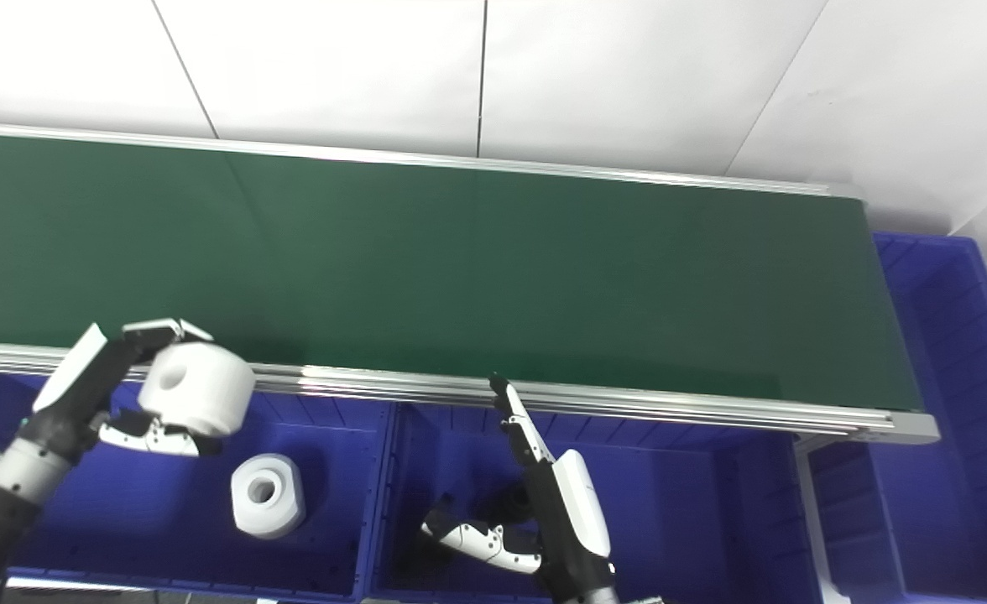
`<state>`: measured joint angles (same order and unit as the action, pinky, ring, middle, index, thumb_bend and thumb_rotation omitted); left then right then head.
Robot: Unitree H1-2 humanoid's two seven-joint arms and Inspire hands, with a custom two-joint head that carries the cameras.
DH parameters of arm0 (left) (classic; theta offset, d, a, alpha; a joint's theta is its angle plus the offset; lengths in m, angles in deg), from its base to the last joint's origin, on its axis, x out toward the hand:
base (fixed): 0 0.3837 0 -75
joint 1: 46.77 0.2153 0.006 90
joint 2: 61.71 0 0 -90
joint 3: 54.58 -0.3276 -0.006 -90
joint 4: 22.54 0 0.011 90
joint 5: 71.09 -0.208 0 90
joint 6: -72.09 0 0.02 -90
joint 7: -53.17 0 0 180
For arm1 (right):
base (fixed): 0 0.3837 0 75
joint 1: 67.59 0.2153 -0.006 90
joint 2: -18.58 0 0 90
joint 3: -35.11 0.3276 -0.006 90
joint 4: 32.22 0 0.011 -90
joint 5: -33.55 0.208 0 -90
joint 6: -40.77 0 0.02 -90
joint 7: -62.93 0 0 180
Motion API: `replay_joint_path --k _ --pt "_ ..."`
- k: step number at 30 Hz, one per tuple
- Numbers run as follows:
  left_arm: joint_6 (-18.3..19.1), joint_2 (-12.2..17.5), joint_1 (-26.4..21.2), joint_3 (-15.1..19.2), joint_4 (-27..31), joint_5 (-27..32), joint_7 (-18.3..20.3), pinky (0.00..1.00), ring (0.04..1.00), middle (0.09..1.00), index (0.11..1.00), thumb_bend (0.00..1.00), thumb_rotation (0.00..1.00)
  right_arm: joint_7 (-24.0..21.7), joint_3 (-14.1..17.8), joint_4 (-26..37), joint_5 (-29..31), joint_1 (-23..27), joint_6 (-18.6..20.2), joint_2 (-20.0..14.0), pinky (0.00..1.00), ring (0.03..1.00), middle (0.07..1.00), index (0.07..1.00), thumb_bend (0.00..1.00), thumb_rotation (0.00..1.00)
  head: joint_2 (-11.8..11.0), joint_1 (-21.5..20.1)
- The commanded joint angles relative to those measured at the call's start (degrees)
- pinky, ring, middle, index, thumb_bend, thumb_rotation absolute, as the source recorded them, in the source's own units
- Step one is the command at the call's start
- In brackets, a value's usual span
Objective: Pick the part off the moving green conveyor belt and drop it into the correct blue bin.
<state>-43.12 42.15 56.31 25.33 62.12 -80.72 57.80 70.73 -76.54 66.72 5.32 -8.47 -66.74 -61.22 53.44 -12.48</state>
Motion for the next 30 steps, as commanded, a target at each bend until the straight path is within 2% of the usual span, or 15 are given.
replay_joint_path --k 1,9,12,16,17,18,19,20,21,22,26,30 --pt "-1.7 0.8 0.6 -0.6 -0.4 -1.1 -3.2 0.52 0.495 0.517 0.462 0.5 0.0 -0.4 0.2 2.3 0.1 -0.2 0.0 0.6 0.87 0.935 0.971 1.0 0.77 0.63 -0.1 0.2" --pt "-1.7 1.6 1.5 -5.8 -3.8 -4.7 -10.5 0.56 0.507 0.522 0.452 0.5 0.0 -1.1 1.0 2.2 0.7 -0.2 -0.3 0.4 0.87 0.938 0.975 1.0 0.77 0.64 0.0 1.1" --pt "-1.7 2.1 1.8 -7.7 -3.1 -5.1 -11.2 0.58 0.506 0.519 0.457 0.5 0.0 -1.2 1.4 2.4 0.0 -0.3 -0.3 0.3 0.87 0.938 0.975 1.0 0.77 0.65 0.2 1.1" --pt "-1.6 2.9 2.1 -8.7 -1.5 -7.6 -6.8 0.63 0.504 0.524 0.461 0.49 0.0 -1.2 1.7 2.6 -0.4 -0.5 -0.3 0.4 0.87 0.936 0.972 1.0 0.77 0.64 0.3 1.3" --pt "-0.2 3.1 2.3 -8.8 0.0 -9.2 -5.1 0.67 0.622 0.534 0.465 0.5 0.0 -1.2 1.7 2.6 -0.4 -0.5 -0.3 0.5 0.87 0.938 0.973 1.0 0.77 0.65 0.3 1.3" --pt "1.6 3.2 2.5 -9.1 1.8 -11.0 -3.2 0.69 0.679 0.625 0.482 0.5 0.04 -1.2 1.8 2.6 -0.5 -0.5 -0.4 0.5 0.87 0.938 0.973 1.0 0.77 0.65 0.5 1.3" --pt "2.9 3.3 2.7 -9.2 3.0 -12.2 -1.9 0.72 0.72 0.683 0.491 0.5 0.07 -1.1 1.8 2.6 -0.6 -0.6 -0.5 0.5 0.87 0.936 0.973 1.0 0.77 0.65 0.5 1.3" --pt "6.1 3.2 2.8 -9.9 5.8 -15.8 0.3 0.73 0.746 0.719 0.497 0.5 0.08 -1.2 1.8 2.7 -0.5 -0.6 -0.4 0.5 0.87 0.935 0.972 1.0 0.77 0.65 0.5 1.3" --pt "9.2 3.1 2.7 -10.6 8.3 -19.6 2.6 0.8 0.793 0.771 0.663 0.58 0.46 -1.4 1.8 3.0 -0.3 -0.7 -0.1 0.5 0.87 0.938 0.975 1.0 0.77 0.65 0.6 1.3" --pt "11.9 3.0 2.4 -11.2 10.4 -23.1 4.7 0.86 0.83 0.816 0.762 0.66 0.7 -1.6 1.9 3.1 -0.2 -0.7 0.1 0.5 0.88 0.941 0.974 1.0 0.77 0.66 0.7 1.4" --pt "20.9 2.1 1.4 -12.7 17.1 -31.6 12.6 0.92 0.879 0.879 0.83 0.76 0.88 -1.5 2.1 3.1 0.1 -0.7 -0.4 0.6 0.87 0.934 0.969 1.0 0.77 0.66 0.8 1.8" --pt "25.9 1.1 0.4 -13.5 21.2 -35.9 18.9 0.96 0.919 0.92 0.866 0.88 0.95 -1.4 2.2 3.2 -0.1 -0.9 -0.4 0.9 0.86 0.93 0.968 1.0 0.76 0.66 0.9 1.7"
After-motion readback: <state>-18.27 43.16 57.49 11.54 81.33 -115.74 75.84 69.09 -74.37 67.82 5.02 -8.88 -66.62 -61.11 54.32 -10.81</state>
